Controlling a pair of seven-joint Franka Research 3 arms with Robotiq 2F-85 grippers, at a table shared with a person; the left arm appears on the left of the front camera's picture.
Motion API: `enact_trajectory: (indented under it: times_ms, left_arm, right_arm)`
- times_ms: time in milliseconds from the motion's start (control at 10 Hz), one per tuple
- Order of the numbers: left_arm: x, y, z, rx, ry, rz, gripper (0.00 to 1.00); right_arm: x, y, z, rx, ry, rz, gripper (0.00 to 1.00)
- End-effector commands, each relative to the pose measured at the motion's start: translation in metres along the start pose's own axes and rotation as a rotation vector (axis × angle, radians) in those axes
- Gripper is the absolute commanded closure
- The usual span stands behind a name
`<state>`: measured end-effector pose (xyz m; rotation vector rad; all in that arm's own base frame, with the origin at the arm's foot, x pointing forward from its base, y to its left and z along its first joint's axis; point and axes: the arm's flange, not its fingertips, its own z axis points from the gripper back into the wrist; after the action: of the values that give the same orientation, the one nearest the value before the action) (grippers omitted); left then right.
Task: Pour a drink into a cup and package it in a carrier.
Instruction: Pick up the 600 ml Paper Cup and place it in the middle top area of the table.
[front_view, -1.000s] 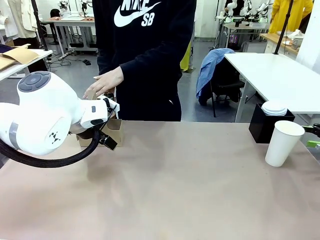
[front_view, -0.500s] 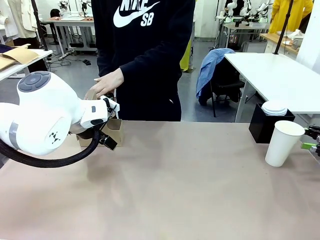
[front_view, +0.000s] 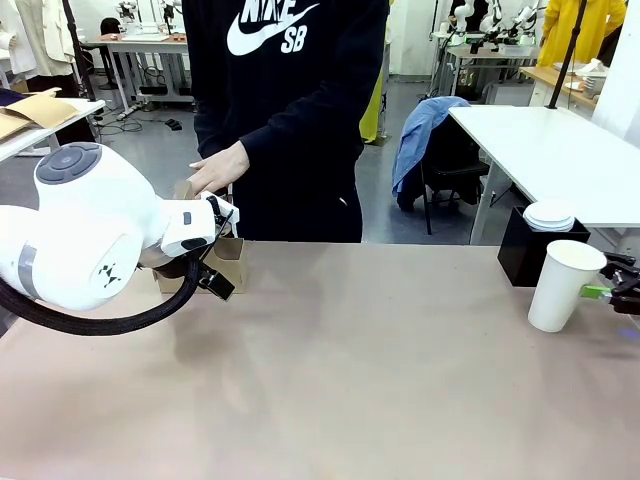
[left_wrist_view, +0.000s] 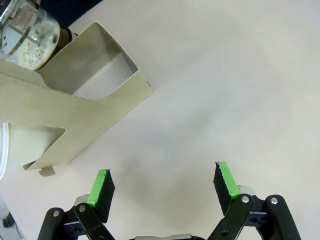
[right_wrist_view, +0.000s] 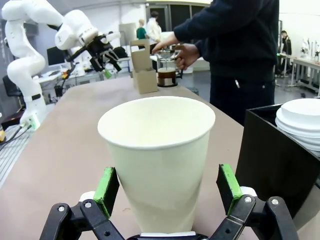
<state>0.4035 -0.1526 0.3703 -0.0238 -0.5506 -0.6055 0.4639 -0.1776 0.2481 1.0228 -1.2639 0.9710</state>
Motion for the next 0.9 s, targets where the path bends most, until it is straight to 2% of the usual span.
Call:
enact_trajectory:
  times_ms: [0, 500, 600, 700, 800]
  left_arm:
    - [0.0, 0.0, 0.0, -0.001, 0.0, 0.001, 0.0]
    - [0.0, 0.0, 0.0, -0.001, 0.0, 0.001, 0.0]
    - [0.0, 0.0, 0.0, -0.001, 0.0, 0.001, 0.0]
    - [0.0, 0.0, 0.0, -0.001, 0.0, 0.001, 0.0]
    - [0.0, 0.0, 0.0, -0.001, 0.0, 0.001, 0.0]
  right_arm:
    - [-0.001, 0.008, -0.016, 0.004, 0.018, 0.024, 0.0]
    - [-0.015, 0.007, -0.044, 0.054, -0.006, 0.001, 0.0]
    - [-0.017, 0.007, -0.044, 0.055, -0.002, -0.001, 0.2]
    - [-0.015, 0.004, -0.042, 0.095, 0.018, -0.066, 0.03]
    - [-0.013, 0.006, -0.04, 0.073, -0.009, -0.032, 0.03]
